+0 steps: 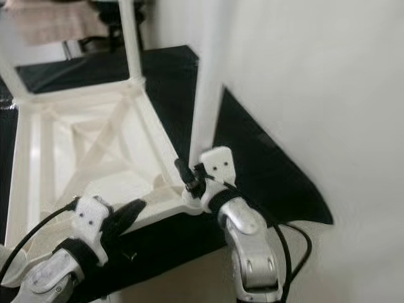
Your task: Building children table
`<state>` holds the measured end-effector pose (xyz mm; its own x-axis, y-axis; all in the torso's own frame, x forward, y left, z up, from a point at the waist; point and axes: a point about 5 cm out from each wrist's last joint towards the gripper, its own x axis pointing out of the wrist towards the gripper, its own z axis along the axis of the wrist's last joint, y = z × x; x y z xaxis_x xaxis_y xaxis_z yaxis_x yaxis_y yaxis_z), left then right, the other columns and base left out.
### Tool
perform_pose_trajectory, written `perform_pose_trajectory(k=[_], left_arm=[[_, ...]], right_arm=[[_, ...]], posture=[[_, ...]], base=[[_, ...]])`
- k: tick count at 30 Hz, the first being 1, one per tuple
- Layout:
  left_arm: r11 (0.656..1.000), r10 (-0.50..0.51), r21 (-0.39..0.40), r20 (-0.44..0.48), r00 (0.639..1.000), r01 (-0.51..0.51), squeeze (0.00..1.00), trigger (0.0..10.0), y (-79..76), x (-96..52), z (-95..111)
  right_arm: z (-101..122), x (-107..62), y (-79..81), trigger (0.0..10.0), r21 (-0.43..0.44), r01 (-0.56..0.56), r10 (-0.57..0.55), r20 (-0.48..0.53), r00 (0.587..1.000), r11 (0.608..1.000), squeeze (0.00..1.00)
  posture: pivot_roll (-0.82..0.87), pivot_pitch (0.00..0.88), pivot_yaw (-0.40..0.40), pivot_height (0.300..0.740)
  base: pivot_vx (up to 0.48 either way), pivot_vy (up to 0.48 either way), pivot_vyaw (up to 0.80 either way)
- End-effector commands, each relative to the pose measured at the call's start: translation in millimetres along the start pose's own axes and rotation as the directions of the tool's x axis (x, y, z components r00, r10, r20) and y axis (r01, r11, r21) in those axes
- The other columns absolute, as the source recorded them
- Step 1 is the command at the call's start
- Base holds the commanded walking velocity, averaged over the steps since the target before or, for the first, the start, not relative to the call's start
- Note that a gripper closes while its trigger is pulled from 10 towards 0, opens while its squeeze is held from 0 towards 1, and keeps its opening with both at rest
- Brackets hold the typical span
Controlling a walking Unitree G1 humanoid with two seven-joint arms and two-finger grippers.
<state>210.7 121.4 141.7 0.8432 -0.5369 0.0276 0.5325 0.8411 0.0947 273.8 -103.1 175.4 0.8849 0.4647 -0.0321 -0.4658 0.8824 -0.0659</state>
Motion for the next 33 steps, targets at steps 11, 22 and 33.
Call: perform_pose_trajectory(k=[11, 22, 33], left_arm=[[0.999, -0.046, 0.013, -0.011, 0.999, 0.047, 0.00, 10.0, -4.6, 4.7, -10], [0.998, -0.050, 0.026, -0.018, 0.999, 0.051, 0.00, 10.0, -9.0, 0.8, -14], [0.999, -0.044, 0.020, -0.006, 0.999, 0.044, 0.00, 10.0, -8.4, 7.5, -18]], right_arm=[[13, 26.9, -20.2, 10.0, -0.120, -0.495, 0.501, 0.018, 0.865, 0.860, 0.00], [17, 48.7, -53.5, 10.0, -0.101, -0.644, 0.644, -0.044, 0.764, 0.758, 0.00], [20, 62.8, -77.7, 0.0, -0.046, -0.646, 0.647, -0.006, 0.763, 0.762, 0.00]], posture=[[0.05, 0.103, -0.035, 0.740], [0.09, 0.083, -0.049, 0.740], [0.08, 0.064, -0.065, 0.740]], base=[[0.000, 0.000, 0.00], [0.000, 0.000, 0.00], [0.000, 0.000, 0.00]])
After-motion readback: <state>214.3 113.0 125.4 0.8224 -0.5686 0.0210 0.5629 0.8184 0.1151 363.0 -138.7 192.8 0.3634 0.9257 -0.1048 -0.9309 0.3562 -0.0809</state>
